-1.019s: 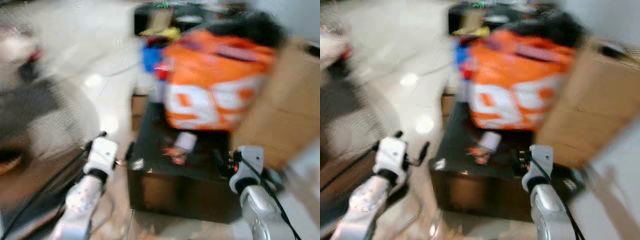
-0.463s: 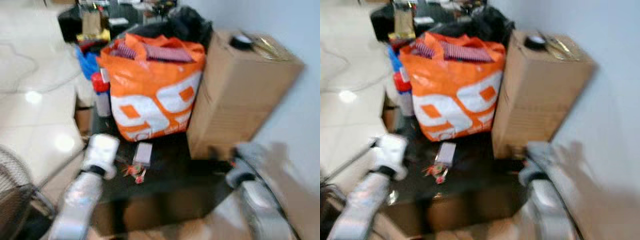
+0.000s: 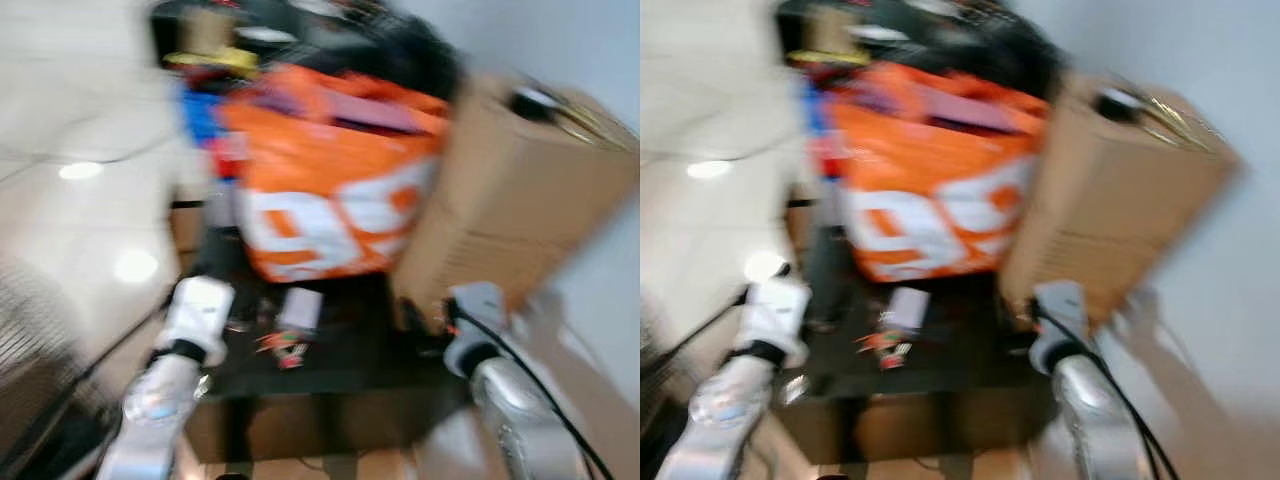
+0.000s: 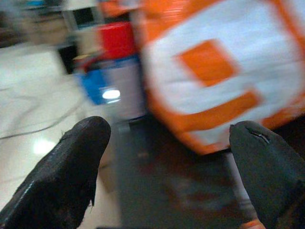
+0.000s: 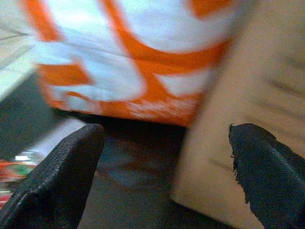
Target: Hang keys on a hook
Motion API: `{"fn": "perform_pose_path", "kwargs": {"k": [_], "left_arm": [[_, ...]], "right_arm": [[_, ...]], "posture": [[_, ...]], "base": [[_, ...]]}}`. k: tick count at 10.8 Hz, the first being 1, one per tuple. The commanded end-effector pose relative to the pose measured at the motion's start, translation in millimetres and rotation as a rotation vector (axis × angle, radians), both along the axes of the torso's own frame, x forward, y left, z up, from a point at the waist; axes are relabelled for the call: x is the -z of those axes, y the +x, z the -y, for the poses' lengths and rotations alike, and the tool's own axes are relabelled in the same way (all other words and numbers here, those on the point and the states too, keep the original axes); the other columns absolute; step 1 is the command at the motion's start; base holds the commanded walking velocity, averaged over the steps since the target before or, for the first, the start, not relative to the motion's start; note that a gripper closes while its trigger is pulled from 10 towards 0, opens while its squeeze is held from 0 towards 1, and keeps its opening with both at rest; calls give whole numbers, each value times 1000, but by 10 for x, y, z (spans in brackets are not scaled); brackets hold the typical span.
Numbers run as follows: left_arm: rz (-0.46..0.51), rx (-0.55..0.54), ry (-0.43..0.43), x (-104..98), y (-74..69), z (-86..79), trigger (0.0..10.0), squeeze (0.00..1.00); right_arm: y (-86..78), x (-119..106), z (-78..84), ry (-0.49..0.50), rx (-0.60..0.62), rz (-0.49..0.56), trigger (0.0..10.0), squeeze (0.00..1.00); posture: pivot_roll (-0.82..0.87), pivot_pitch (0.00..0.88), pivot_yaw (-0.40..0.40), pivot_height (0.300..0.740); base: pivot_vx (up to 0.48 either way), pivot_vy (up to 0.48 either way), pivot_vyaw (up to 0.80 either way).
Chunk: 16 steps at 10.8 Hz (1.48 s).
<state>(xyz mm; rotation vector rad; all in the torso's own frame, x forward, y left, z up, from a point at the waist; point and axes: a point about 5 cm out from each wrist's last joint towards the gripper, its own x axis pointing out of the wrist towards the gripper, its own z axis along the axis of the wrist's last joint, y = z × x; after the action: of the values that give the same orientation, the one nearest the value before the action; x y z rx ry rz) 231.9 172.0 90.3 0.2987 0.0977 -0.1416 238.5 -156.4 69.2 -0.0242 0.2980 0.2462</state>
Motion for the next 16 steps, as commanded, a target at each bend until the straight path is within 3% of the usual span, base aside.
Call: {"fn": "perform_pose_path", "kwargs": {"k": [1,3,6,8,10,13,16], "left_arm": [[21,7,-21,-52,-3,67,10000,224],[21,-7,-15,-61,-5,23,10000,208],[35,-4,-3,-96,42,-20,10000,239],[36,-5,-19,-106,85,-14,10000,247],[33,14,-22,-111,110,20,10000,239],[23,17,-11,-91,104,29,10000,212],[-61,76,44,24,74,5,10000,212]], "right_arm": [[15,-12,22,-2,-1,8,10000,1000],[54,6,-53,19,-3,3,10000,1000],[33,77,30,49,97,-30,10000,1000],[2,66,24,61,99,-25,10000,1000],[-23,70,-22,41,69,-28,10000,1000],[-13,84,13,20,63,-39,10000,1000],[43,199,10,-59,22,-118,10000,1000]], "posture": [[42,0,-129,740],[51,0,-130,740],[43,0,-110,740],[36,0,-99,740],[25,0,-81,740],[30,0,-87,740],[35,0,-98,740]], "base": [[0,0,800],[0,0,250],[92,0,0],[394,0,400],[422,0,400],[0,0,0],[0,0,0]]}}
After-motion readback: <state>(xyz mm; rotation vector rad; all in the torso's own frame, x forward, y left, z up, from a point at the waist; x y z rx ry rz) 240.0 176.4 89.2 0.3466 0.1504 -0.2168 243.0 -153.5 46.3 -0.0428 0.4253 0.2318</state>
